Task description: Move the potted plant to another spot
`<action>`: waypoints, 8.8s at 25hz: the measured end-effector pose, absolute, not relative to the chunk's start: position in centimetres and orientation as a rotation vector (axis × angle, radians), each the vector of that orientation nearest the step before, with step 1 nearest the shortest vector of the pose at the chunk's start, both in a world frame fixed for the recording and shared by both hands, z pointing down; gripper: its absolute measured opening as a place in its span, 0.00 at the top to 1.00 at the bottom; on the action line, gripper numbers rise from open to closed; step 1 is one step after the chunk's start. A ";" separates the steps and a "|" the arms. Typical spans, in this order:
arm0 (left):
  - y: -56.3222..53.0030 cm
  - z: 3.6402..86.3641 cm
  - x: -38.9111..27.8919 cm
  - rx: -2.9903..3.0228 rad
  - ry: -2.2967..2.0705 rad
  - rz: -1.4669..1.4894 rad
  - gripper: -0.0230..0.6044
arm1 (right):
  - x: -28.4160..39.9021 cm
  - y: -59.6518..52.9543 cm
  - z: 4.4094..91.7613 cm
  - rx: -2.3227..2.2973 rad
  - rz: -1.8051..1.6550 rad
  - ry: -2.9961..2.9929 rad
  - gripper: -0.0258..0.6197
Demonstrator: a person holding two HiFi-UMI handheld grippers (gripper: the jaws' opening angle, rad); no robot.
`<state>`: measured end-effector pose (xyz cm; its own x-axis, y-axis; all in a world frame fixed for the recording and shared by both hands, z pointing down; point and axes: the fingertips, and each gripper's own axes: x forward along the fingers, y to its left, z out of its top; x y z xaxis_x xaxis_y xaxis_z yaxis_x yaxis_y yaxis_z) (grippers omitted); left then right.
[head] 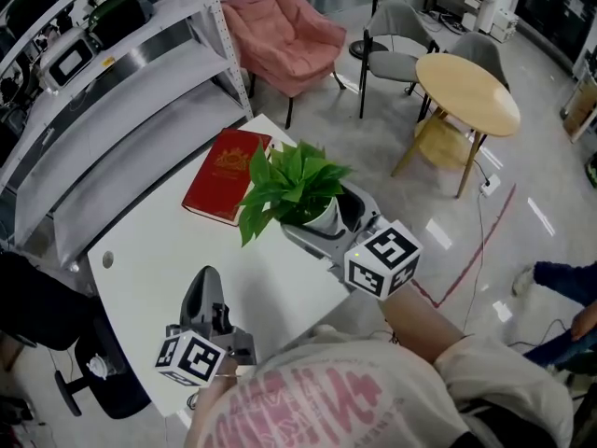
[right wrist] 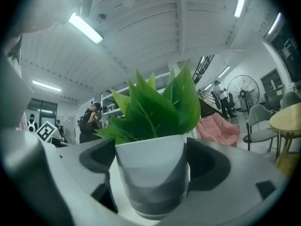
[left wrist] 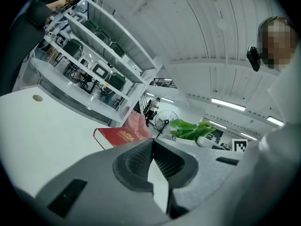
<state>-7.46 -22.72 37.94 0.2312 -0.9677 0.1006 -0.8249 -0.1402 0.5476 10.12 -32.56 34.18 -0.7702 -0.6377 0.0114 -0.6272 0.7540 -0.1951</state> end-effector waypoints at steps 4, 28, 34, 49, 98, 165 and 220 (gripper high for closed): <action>-24.0 38.4 -7.1 2.007 -1.638 -0.382 0.96 | 10.4 -33.8 35.0 -1.051 -0.292 2.898 0.21; -29.3 40.3 -7.3 1.963 -1.642 -0.342 0.96 | 10.9 -43.4 40.8 -1.127 -0.423 2.938 0.21; -28.5 40.8 -9.2 1.888 -1.699 -0.325 0.96 | 10.2 -45.3 44.0 -1.155 -0.486 2.982 0.21; -25.8 41.8 -12.9 1.779 -1.795 -0.299 0.96 | 8.6 -46.6 47.9 -1.195 -0.526 3.004 0.21; -22.9 42.9 -13.2 1.717 -1.758 -0.379 0.96 | 11.0 -42.3 48.8 -1.279 -0.522 3.030 0.21; -23.2 42.9 -11.6 1.724 -1.721 -0.389 0.96 | 11.2 -41.6 49.7 -1.231 -0.541 3.106 0.21; -17.4 37.2 -5.4 2.053 -1.237 -0.457 0.96 | 17.6 -21.8 39.3 -1.726 -0.674 2.535 0.91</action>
